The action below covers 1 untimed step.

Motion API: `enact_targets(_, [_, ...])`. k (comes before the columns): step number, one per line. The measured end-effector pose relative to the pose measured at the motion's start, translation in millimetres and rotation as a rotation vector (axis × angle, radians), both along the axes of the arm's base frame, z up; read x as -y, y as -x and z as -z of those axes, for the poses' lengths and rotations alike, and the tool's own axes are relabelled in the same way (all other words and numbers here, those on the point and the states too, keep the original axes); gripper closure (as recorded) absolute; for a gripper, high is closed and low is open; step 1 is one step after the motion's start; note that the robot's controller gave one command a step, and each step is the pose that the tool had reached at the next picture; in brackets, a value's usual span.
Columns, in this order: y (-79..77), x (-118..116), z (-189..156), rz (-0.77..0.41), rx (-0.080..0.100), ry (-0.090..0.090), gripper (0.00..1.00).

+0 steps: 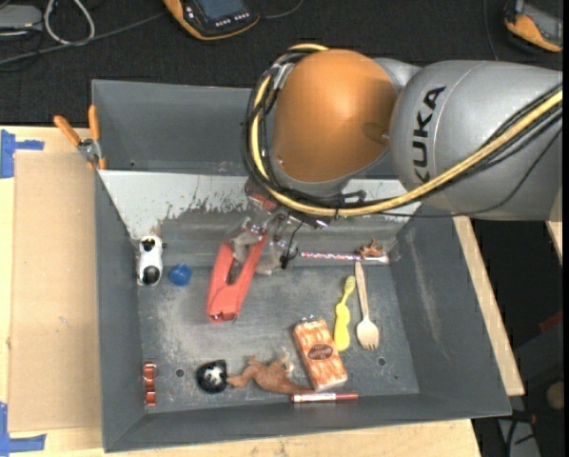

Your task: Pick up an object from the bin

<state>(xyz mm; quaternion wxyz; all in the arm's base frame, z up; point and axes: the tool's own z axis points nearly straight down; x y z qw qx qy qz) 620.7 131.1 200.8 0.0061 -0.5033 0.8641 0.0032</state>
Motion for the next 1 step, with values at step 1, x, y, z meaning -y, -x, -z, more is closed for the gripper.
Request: enact_targets(1, [-0.7, -0.8, -25.4, 0.003, 0.003, -0.001, 1.0])
